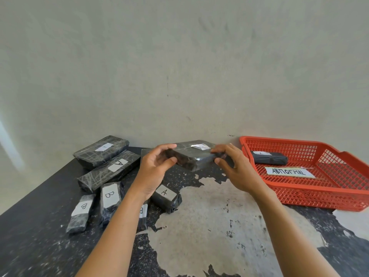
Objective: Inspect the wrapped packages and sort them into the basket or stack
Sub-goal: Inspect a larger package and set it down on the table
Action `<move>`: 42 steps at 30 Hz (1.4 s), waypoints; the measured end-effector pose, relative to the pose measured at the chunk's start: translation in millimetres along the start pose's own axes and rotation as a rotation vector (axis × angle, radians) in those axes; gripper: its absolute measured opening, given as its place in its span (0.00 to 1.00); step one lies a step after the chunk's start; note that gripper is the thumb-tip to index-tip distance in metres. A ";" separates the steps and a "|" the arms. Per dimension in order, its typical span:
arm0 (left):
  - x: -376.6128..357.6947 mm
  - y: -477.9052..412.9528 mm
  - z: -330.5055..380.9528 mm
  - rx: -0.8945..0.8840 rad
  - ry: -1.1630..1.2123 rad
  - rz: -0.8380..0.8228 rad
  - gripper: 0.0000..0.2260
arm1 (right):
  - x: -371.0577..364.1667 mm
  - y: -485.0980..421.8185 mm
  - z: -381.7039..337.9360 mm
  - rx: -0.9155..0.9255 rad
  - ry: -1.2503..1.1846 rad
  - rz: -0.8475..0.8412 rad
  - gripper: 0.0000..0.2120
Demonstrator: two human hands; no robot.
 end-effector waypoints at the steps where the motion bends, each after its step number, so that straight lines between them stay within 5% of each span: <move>1: -2.6 -0.2 -1.1 -0.008 -0.047 0.036 0.15 | -2.1 0.2 0.7 -0.031 0.033 0.030 0.13; 7: -19.1 -5.2 -13.0 -0.091 -0.298 0.215 0.16 | -25.2 1.8 -19.5 -0.034 -0.043 -0.076 0.28; 14: -20.2 -4.2 -18.5 -0.089 -0.332 0.132 0.19 | -35.4 0.7 -12.6 -0.071 -0.059 -0.002 0.11; 26: -29.6 -0.5 -14.4 -0.157 -0.359 0.267 0.15 | -34.8 -0.5 -11.6 -0.038 0.006 -0.006 0.17; 34: -30.6 3.9 -10.9 -0.170 -0.366 0.045 0.21 | -26.1 2.8 -3.0 -0.085 0.046 0.114 0.23; 37: -15.2 -3.9 -13.4 -0.133 -0.589 0.078 0.23 | -19.1 8.5 2.5 -0.070 -0.047 0.075 0.20; 42: 2.2 -20.2 -9.7 -0.244 -0.829 -0.130 0.15 | -12.0 21.1 4.7 -0.013 -0.157 0.015 0.19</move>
Point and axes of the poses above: each hand's wrist, its own y-axis away from the middle knuckle, its own x-axis out of the back of the hand, z = x × y, the point moved 2 cm from there along -y, towards the middle knuckle, and after that the axes turned 13 degrees about -y, right-handed, at the moved point
